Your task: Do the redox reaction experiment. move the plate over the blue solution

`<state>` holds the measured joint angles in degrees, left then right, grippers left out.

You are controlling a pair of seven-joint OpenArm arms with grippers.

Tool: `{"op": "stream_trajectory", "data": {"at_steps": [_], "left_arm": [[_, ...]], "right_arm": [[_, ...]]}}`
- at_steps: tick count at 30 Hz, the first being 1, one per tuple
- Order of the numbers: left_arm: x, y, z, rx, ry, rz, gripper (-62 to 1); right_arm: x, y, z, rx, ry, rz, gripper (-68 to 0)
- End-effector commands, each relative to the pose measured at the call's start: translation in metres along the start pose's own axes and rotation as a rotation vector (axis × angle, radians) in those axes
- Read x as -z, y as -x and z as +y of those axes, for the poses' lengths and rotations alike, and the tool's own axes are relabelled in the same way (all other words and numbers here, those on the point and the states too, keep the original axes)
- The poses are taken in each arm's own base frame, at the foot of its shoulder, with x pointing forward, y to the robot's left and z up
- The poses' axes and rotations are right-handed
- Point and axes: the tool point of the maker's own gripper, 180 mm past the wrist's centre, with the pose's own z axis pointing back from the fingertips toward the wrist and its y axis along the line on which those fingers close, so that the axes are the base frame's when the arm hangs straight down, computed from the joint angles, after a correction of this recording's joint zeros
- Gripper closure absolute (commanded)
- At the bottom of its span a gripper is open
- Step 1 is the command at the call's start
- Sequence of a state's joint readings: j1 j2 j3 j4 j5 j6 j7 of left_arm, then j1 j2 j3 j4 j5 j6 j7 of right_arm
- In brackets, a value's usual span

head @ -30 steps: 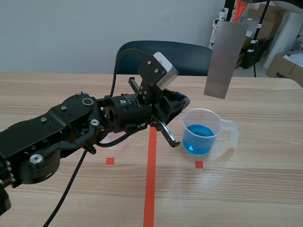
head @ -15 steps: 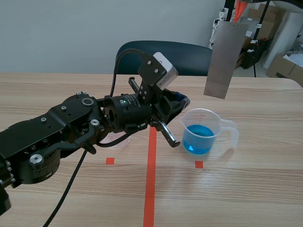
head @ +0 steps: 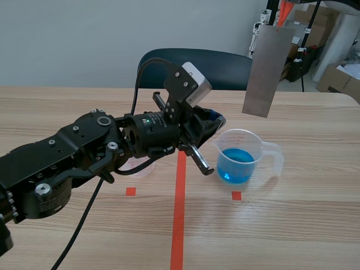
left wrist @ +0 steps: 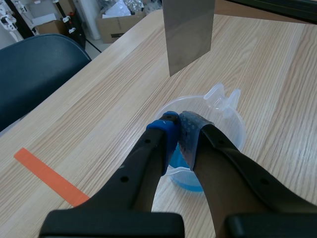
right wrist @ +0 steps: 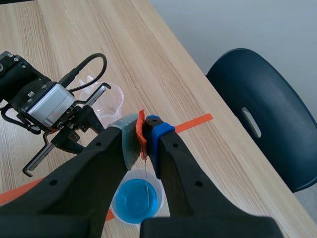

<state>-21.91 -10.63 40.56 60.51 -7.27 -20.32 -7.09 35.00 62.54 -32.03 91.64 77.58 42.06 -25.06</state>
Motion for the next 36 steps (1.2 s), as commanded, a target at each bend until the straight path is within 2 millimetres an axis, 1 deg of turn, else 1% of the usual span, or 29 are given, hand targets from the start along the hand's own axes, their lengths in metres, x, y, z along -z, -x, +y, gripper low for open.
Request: {"op": "stream_trajectory", "data": {"at_steps": [1,20,28,34,36], "left_arm": [[0.0033,-0.0184,0.0036,0.016,-0.003,-0.05,-2.1],[0.0033,-0.0183,0.0036,0.016,-0.002,-0.05,-2.1],[-0.0003,-0.0143,0.0054,0.016,-0.004,-0.041,-2.1],[-0.0006,-0.0159,0.0045,0.013,-0.003,-0.052,-2.2],[-0.0012,-0.02,0.0024,0.01,0.005,-0.079,-3.2]], "right_arm": [[-0.0037,-0.0122,0.0003,-0.019,-0.005,-0.033,-0.4],[-0.0037,-0.0115,0.0002,-0.02,-0.004,-0.028,-0.4],[-0.0037,-0.0117,0.0002,-0.02,-0.004,-0.029,-0.4],[-0.0037,-0.0116,0.0002,-0.02,-0.004,-0.029,-0.4],[-0.0037,-0.0116,0.0002,-0.02,-0.004,-0.029,-0.4]]}}
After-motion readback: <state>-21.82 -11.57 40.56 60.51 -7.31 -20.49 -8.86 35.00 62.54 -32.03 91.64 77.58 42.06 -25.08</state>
